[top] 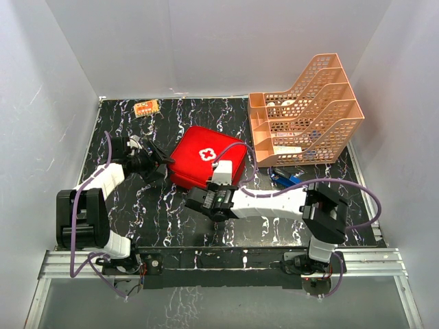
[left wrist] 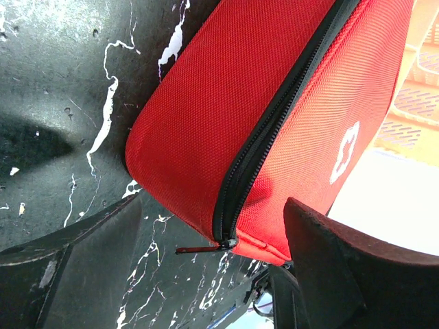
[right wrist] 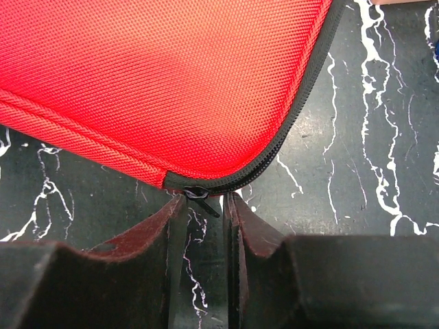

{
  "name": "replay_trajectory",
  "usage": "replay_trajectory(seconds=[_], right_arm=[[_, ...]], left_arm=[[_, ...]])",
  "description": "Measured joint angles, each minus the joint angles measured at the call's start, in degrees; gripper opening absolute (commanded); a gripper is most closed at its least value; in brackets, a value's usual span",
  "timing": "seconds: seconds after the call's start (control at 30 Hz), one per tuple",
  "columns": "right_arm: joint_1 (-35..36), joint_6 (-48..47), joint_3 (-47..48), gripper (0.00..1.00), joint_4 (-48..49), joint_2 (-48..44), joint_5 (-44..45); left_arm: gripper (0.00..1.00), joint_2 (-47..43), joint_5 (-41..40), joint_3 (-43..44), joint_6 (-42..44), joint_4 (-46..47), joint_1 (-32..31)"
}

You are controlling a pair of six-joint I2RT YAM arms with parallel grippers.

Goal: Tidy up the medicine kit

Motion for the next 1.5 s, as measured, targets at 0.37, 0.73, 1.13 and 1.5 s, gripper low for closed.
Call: replay_trajectory(seconds=[0.37, 0.73, 1.13, 1.5], right_arm=[[0.3, 4.2, 4.4, 0.18, -6.9, 6.1, 1.3], [0.3, -5.9, 0.0, 0.08, -0.4, 2.4, 0.9], [-1.5, -22.5, -17.4, 0.0, 22.9, -11.9, -6.7], [-11.4, -29.6, -35.9, 0.0, 43.5, -27.3, -26.0]], left_arm=[[0.82, 0.0, 0.2, 0.0, 0.0, 0.0, 0.0], [0.83, -0.2, 0.5, -0.1, -0.2, 0.0, 0.0], [0.83, -0.5, 1.1, -0.7, -0.5, 1.2, -0.3], [0.59, 4.1, 1.0, 4.0, 1.7, -1.1, -2.1]])
